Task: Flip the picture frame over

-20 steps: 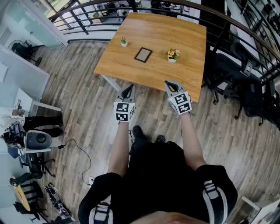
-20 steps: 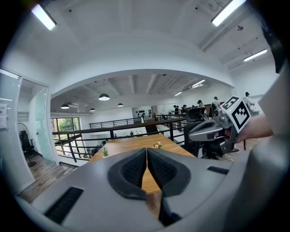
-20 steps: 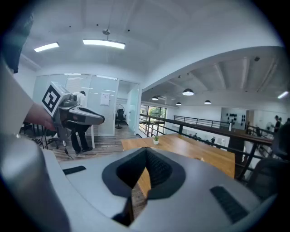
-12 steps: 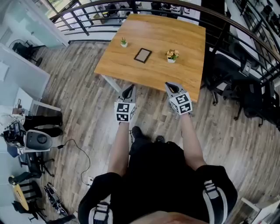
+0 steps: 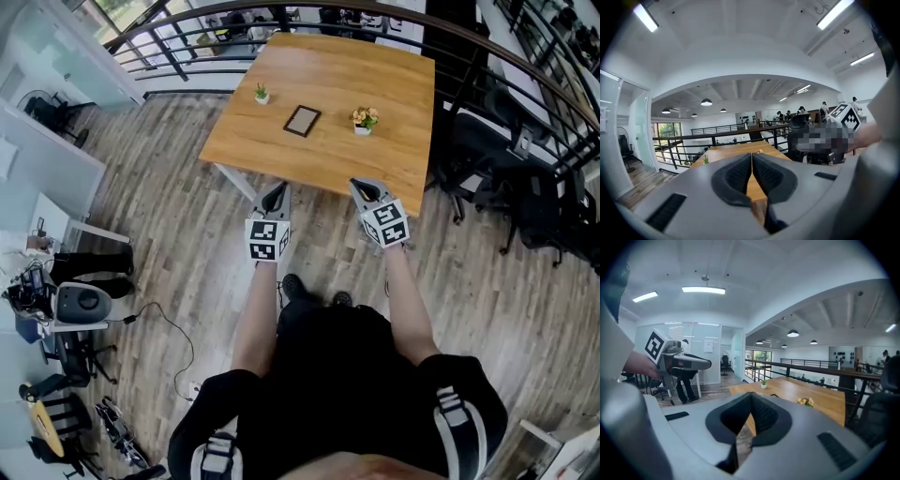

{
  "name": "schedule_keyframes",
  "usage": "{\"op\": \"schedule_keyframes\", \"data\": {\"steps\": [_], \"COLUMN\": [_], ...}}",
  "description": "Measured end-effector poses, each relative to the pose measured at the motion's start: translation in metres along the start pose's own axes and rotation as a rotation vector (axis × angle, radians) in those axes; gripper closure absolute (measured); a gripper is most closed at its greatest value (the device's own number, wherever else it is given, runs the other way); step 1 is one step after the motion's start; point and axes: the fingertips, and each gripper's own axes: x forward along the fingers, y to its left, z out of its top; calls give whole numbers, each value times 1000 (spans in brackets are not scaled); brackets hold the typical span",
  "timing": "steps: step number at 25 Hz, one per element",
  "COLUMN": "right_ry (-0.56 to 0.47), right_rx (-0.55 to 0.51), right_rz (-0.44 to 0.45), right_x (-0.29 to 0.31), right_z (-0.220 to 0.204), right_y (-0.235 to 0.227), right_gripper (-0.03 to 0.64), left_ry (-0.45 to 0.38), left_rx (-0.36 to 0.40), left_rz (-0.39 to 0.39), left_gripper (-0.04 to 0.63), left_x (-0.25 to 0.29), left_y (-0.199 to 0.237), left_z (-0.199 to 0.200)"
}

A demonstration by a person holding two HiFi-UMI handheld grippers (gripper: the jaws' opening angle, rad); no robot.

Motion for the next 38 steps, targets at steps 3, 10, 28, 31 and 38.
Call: {"op": "schedule_keyframes", "data": {"steps": [3, 10, 28, 31, 38], "right_ry": [-13, 8, -26, -33, -29], "right_rx": [5, 22, 85, 87, 86], "right_rz": [-4, -27, -72, -91, -111], "right_x": [-3, -3, 62, 75, 104], "right_z": [-1, -11, 4, 12, 20], "right_y": [0, 1, -2, -2, 2], "right_gripper": [609, 609, 316, 273, 208], "left_ry": [-3, 9, 33, 22, 7], "left_rx": [-8, -38, -99, -106, -119], "left_rz": [-2, -5, -51, -43, -59], "left_gripper": [572, 572, 449, 390, 335], "left_x": [0, -4, 28, 34, 48], "left_y": [-2, 4, 66, 86, 117], "left_z": [-3, -12, -33, -31, -31]}}
